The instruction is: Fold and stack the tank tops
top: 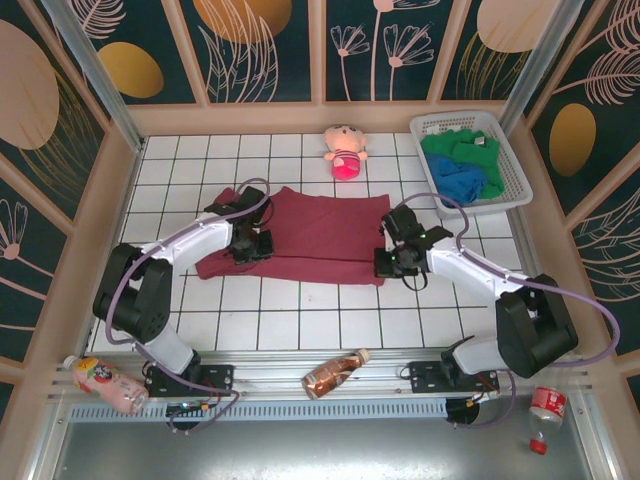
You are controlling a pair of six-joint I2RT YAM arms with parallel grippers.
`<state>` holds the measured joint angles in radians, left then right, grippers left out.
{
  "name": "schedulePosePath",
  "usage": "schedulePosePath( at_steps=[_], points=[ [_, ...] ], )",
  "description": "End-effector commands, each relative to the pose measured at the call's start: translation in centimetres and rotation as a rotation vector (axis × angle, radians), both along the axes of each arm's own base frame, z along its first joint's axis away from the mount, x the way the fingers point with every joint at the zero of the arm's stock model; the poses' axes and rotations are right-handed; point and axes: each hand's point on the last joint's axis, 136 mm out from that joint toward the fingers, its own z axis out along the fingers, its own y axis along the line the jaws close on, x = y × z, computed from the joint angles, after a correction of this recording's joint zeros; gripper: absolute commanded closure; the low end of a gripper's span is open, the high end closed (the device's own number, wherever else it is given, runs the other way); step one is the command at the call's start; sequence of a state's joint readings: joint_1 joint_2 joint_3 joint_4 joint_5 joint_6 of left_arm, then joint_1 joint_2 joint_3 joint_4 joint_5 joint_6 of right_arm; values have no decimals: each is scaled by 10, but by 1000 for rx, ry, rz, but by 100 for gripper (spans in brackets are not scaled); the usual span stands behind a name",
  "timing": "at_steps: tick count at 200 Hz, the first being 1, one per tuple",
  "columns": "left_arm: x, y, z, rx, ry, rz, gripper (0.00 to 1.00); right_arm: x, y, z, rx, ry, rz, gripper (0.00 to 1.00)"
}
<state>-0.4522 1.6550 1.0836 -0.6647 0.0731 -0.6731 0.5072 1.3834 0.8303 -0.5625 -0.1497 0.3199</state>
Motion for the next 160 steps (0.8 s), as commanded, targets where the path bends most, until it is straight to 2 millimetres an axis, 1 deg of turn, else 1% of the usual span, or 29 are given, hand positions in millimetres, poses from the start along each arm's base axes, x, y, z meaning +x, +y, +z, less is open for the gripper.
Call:
schedulePosePath(
  at_steps=[1, 7, 16, 17, 19, 42, 65, 75, 104, 113, 125, 141, 160],
  points=[
    [7, 3, 0, 12, 15, -31, 90, 14, 6, 3, 21, -27, 15, 96],
    [10, 3, -1, 16, 18, -33, 89, 16, 6, 1, 21, -28, 15, 95],
    [17, 3, 4, 19, -3, -35, 89, 20, 5, -2, 23, -27, 8, 95],
    [16, 4, -1, 25, 10, -35, 89, 20, 5, -3, 23, -27, 7, 95],
    [17, 3, -4, 28, 14, -36, 89, 21, 5, -3, 25, -27, 7, 95],
    [25, -2, -13, 21, 30, -57, 87, 29, 7, -10, 23, -29, 10, 95],
    [31, -6, -22, 25, 43, -76, 86, 39, 5, -19, -4, -34, 5, 94],
    [33, -7, -25, 29, 46, -82, 84, 42, 4, -22, -1, -33, -3, 92],
    [38, -4, -31, 54, 48, -90, 68, 48, -1, -29, -32, -39, -19, 79],
    [38, -2, -31, 65, 48, -89, 60, 51, -4, -29, -50, -51, -26, 77],
    [38, 2, -30, 68, 46, -85, 52, 53, -8, -30, -73, -61, -36, 73],
    [39, 12, -21, 88, 34, -71, 42, 54, -15, -31, -108, -73, -44, 70],
    [32, 31, -1, 121, 13, -33, 36, 53, -20, -34, -133, -78, -48, 64]
  ],
)
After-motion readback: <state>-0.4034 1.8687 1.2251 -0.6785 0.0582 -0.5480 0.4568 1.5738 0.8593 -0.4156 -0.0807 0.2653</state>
